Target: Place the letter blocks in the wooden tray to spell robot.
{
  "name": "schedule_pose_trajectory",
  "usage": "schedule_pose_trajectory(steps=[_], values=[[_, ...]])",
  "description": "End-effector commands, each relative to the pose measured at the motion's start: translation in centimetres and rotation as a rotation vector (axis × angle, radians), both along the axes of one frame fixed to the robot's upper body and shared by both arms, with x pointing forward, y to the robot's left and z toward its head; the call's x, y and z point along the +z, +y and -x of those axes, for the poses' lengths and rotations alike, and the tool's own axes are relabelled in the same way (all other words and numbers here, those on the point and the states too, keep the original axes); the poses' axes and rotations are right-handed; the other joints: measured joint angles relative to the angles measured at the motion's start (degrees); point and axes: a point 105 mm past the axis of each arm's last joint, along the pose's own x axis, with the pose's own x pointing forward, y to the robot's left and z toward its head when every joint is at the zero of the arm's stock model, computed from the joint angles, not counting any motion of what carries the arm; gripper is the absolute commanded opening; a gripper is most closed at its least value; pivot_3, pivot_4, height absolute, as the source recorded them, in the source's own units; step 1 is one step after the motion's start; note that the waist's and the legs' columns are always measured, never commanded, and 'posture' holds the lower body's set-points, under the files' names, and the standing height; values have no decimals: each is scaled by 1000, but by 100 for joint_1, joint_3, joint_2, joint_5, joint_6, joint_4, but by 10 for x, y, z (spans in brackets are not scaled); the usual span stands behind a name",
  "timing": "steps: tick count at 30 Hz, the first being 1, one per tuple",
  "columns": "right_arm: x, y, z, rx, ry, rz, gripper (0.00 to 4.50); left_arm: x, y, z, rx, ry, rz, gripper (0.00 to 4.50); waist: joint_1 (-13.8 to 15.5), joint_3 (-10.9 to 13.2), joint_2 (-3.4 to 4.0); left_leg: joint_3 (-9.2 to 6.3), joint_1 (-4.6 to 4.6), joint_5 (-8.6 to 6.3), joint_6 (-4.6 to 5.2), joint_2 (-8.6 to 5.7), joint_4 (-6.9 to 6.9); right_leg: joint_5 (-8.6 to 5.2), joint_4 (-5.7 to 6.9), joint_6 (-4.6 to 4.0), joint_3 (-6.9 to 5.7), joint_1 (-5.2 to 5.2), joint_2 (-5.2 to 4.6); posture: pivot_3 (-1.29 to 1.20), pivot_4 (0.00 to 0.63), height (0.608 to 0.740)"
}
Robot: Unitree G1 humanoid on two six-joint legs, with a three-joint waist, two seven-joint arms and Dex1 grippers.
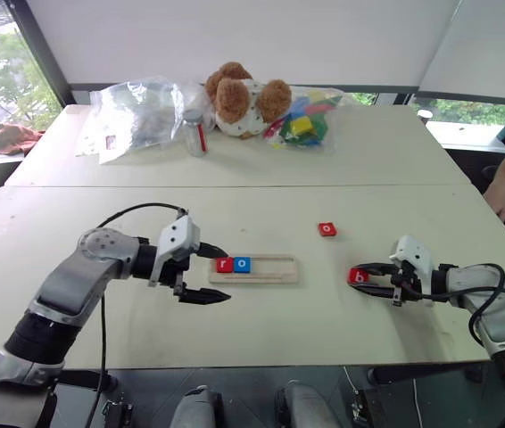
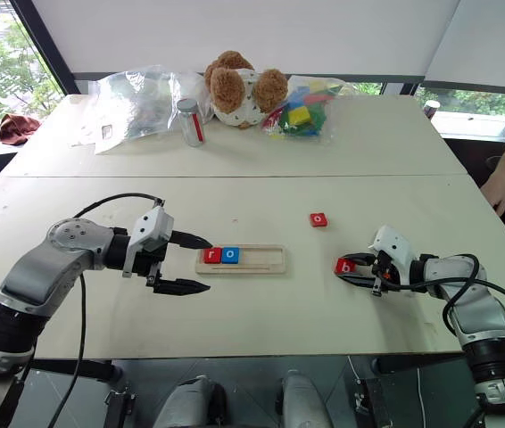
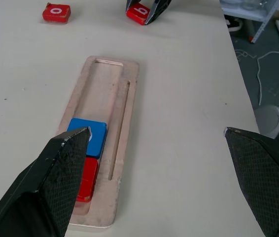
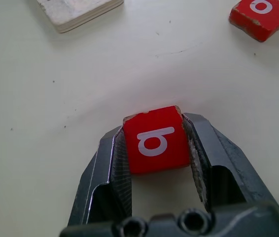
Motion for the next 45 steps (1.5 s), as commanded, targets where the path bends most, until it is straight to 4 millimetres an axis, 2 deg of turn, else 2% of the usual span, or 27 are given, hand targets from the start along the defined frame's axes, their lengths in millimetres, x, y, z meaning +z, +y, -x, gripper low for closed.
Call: schedule_pose_trajectory(steps=[1, 3, 5, 8, 14, 20, 30, 38, 45], values=[[23, 26, -7, 48, -64, -44, 1170, 10, 5, -2, 22, -46, 9, 4500, -2, 1, 3, 0, 0, 0, -1, 0, 0, 0, 1, 0, 0, -1, 0, 0, 150, 740], [37, 49, -9, 108, -72, -74, 1170, 14, 12, -5, 56, -46, 11, 4500, -38, 5, 9, 2, 0, 1, -2, 3, -1, 0, 4, 0, 0, -5, 2, 0, 150, 740], [50, 81, -16, 184, -85, -94, 1170, 12, 24, -6, 84, -58, -29, 4500, -64, 7, 11, 3, 2, 3, -5, 5, -1, 1, 10, 0, 0, -9, 2, 0, 150, 740], [54, 122, -25, 277, -86, -65, 1170, 8, 35, -9, 118, -66, -63, 4500, -41, 8, 15, 2, 6, 5, -9, 5, -2, 1, 19, -3, -1, -13, 9, 0, 150, 740], [46, 161, -29, 387, -35, -28, 1170, 8, 48, -10, 181, -93, -84, 4500, 96, 8, 13, -4, -20, 5, -10, 0, -6, 0, 1, -2, -4, -22, -5, 0, 150, 740], [38, 175, -32, 448, -22, 34, 1170, 6, 50, -4, 225, -91, -67, 4500, 73, 9, 14, 13, -18, 0, -1, -9, 4, 1, -2, -1, -2, -20, -23, 0, 150, 740], [32, 166, -38, 428, 0, 60, 1170, 10, 57, -5, 266, -100, -71, 4500, -25, 9, 14, 6, -12, -1, 2, -2, 1, 1, 6, -1, -4, -20, -13, 0, 150, 740], [25, 172, -40, 405, 9, 49, 1170, 10, 50, -9, 250, -104, -55, 4500, -15, 9, 14, 7, -11, 1, -2, 0, -1, 1, 8, -1, -3, -20, -12, 0, 150, 740], [26, 182, -40, 407, 13, 16, 1170, 9, 45, -11, 242, -109, -46, 4500, -22, 9, 14, 7, -10, 4, -8, 1, -1, 1, 8, -1, -3, -20, -10, 0, 150, 740]])
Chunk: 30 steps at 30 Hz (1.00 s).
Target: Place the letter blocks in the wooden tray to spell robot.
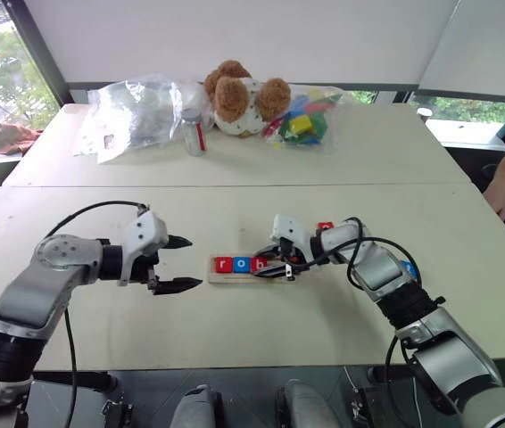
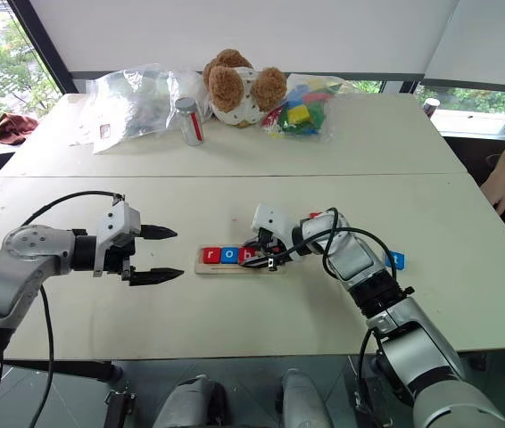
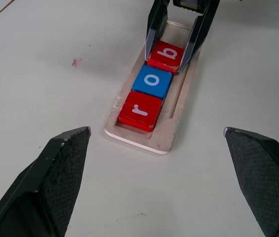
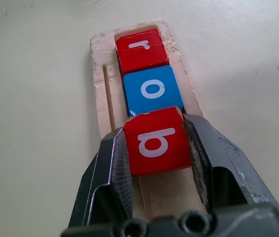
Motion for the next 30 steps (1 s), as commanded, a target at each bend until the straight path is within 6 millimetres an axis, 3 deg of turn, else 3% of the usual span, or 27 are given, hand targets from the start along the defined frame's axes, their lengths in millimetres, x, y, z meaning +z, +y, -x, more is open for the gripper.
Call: schedule_pose_trajectory(steps=[1, 17, 21, 22, 23, 30], values=[[11, 7, -4, 5, -33, -30, 1170, 8, -3, -2, -12, -41, 1, 4500, -2, 0, 0, 0, 0, 0, 1, 0, 0, 0, 0, 0, 0, 0, 0, 0, 150, 740], [6, 16, -3, 6, -36, -44, 1170, 5, -8, -4, -19, -42, 11, 4500, -17, 0, 0, 0, 2, -1, 2, 1, 0, 0, 2, 0, 0, 0, 0, 0, 150, 740], [10, 16, -5, -17, -52, -61, 3184, 4, -10, -4, -23, -36, 19, 4500, -13, 0, 0, 0, 3, -1, 1, 1, 0, 0, 4, 0, 0, 0, 0, 0, 150, 740], [11, 15, -5, -22, -53, -66, 3384, 4, -10, -4, -24, -33, 21, 4500, -7, 0, 0, -1, 3, -1, 1, 1, 0, 0, 4, 0, 0, 0, 0, 0, 150, 740], [13, 15, -5, -25, -51, -75, 4083, 4, -10, -4, -24, -33, 22, 4500, -2, 0, 0, -1, 3, 0, 0, 1, -1, 0, 4, 0, 0, 0, 0, 0, 150, 740], [25, 8, -5, -46, -102, -93, 4083, 4, -13, -6, -29, -33, 31, 4500, 6, 0, 0, -1, 1, 0, 0, 0, 0, 0, 4, 0, 0, 0, -2, 0, 150, 740]])
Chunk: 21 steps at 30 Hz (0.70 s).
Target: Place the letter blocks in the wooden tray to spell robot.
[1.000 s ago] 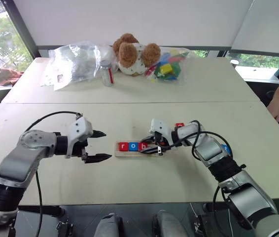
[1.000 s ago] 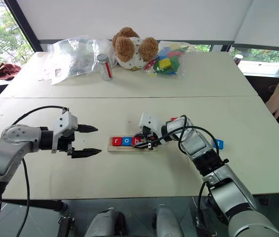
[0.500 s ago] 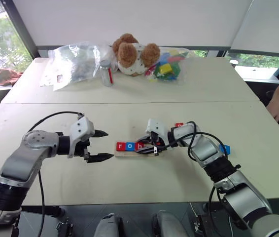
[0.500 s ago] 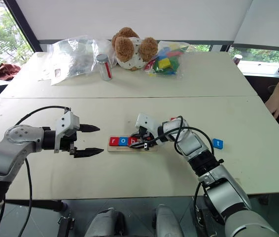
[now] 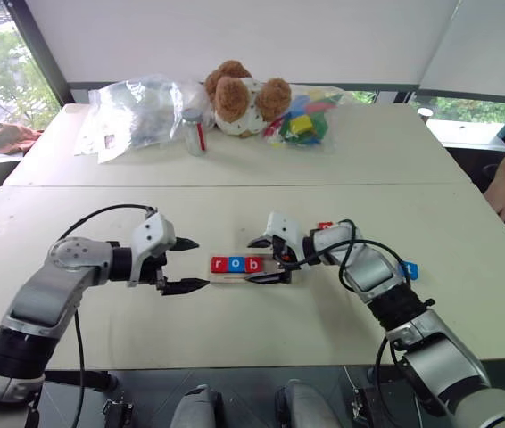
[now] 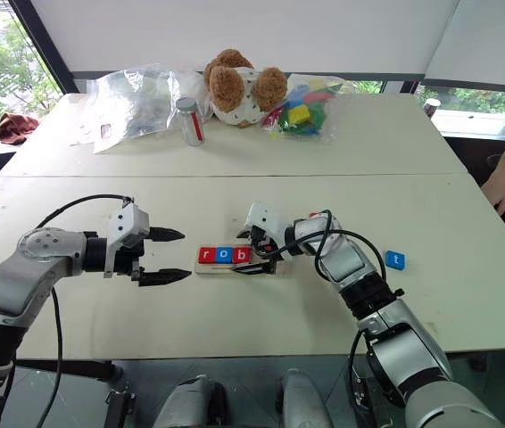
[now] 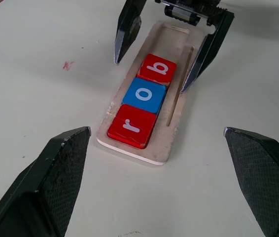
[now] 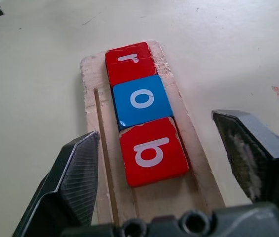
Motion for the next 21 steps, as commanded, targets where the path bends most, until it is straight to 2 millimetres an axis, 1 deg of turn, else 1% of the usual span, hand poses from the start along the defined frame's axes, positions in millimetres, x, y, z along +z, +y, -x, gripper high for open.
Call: schedule_pose_trajectory(steps=[1, 2, 4, 6, 8, 10, 11, 13, 14, 15, 16, 18, 20, 21], values=[[23, -6, -3, -17, -83, -43, 4083, 9, -4, -2, -21, -45, 5, 4500, 2, 0, 0, 0, 0, 0, 0, 0, 0, 0, 0, 0, 0, 0, 0, 0, 150, 740], [27, -10, -5, -42, -96, -52, 4083, 10, -4, -1, -24, -49, 7, 4500, 2, 0, 0, 0, 0, 0, 0, 0, 0, 0, 0, 0, 0, 0, 0, 0, 150, 740], [41, -26, -13, -155, -115, -96, 4083, 16, -9, 1, -36, -61, 37, 4500, 7, 0, 0, -1, 0, 0, 0, 0, 0, 0, -1, 0, 0, 0, 0, 0, 150, 740], [59, -50, -23, -323, -152, -161, 4083, 27, -18, 4, -58, -78, 90, 4500, 30, 0, 0, -1, -2, 0, 0, 1, -1, 0, -1, 0, 0, 0, -1, 0, 150, 740], [78, -76, -31, -529, -201, -233, 4083, 37, -28, 6, -78, -89, 142, 4500, 39, 0, 0, -2, -6, 4, -8, -1, 1, 0, -1, 0, 0, 0, -8, 0, 150, 740], [89, -96, -31, -702, -239, -281, 4083, 41, -36, 9, -100, -93, 165, 4500, 36, -1, -2, -3, -8, 9, -16, -3, 1, 0, -2, 0, 1, 0, -11, 0, 150, 740], [91, -106, -31, -793, -260, -288, 4083, 42, -40, 10, -115, -92, 170, 4500, 27, -1, -2, -3, -8, 15, -28, -3, 1, 0, -2, 0, 4, 0, -11, 0, 150, 740], [83, -129, -29, -1003, -300, -253, 4083, 43, -51, 14, -148, -81, 187, 4500, -1, -3, -2, -4, -5, 18, -33, -1, -3, 0, -2, 0, 5, 0, -7, 0, 150, 740], [79, -135, -27, -1060, -305, -243, 4083, 42, -54, 15, -156, -76, 193, 4500, -8, -3, -2, -3, -2, 19, -35, 1, -6, 0, -2, 0, 8, 0, -7, 0, 150, 740], [72, -138, -25, -1121, -277, -260, 4083, 42, -58, 15, -161, -70, 205, 4500, -13, -3, -2, -4, 0, 22, -40, 1, -10, 0, -2, 0, 7, 0, -2, 0, 150, 740], [64, -137, -23, -1154, -251, -275, 4083, 39, -61, 14, -163, -62, 214, 4500, -15, -3, -2, -4, 1, 23, -41, 1, -10, 0, -1, 0, 8, 0, 0, 0, 150, 740], [49, -125, -22, -1169, -185, -316, 4083, 34, -65, 12, -166, -55, 213, 4500, -28, -3, -1, -4, 2, 24, -44, -1, -10, 0, 1, 0, 8, -1, 8, 0, 150, 740], [41, -114, -22, -1153, -155, -326, 4083, 32, -67, 9, -166, -54, 209, 4500, -30, -1, 1, -3, 4, 24, -43, -5, -9, 0, 5, 0, 10, -1, 11, 0, 150, 740], [38, -112, -23, -1156, -150, -324, 4083, 31, -67, 7, -164, -55, 209, 4500, -21, -1, 1, -4, 4, 22, -39, -6, -9, 0, 6, 0, 9, -2, 13, 0, 150, 740]])
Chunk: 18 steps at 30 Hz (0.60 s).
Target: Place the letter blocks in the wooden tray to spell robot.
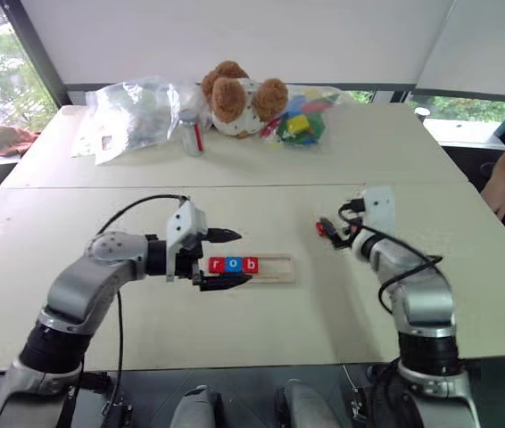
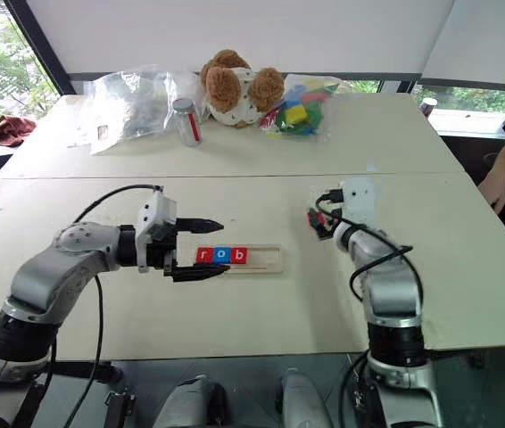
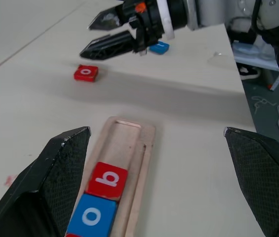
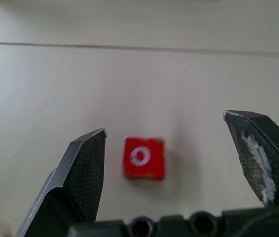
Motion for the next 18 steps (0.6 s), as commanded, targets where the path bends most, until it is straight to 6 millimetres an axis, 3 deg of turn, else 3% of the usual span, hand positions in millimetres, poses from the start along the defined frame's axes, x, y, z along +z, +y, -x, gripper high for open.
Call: schedule_pose_trajectory(steps=[1, 14, 18], values=[[10, 10, -3, 8, -57, 0, 4083, 7, -2, -6, -2, -50, -4, 4500, 17, 0, 0, -1, -1, -2, 4, -1, 0, 0, 0, 0, -1, 0, 0, 0, 150, 740], [-27, 4, -13, -94, 33, 41, 4083, -4, 5, -6, 42, -47, -27, 4500, 6, 0, -1, -4, -4, -2, 3, 3, -1, 0, -8, 0, 1, 0, -1, 0, 150, 740], [-31, 10, -14, -90, 51, -6, 2777, -5, 5, -5, 47, -47, -27, 4500, 12, -1, -2, -4, -4, -3, 6, 6, 0, 0, -6, 0, 0, 0, -1, 0, 150, 740]])
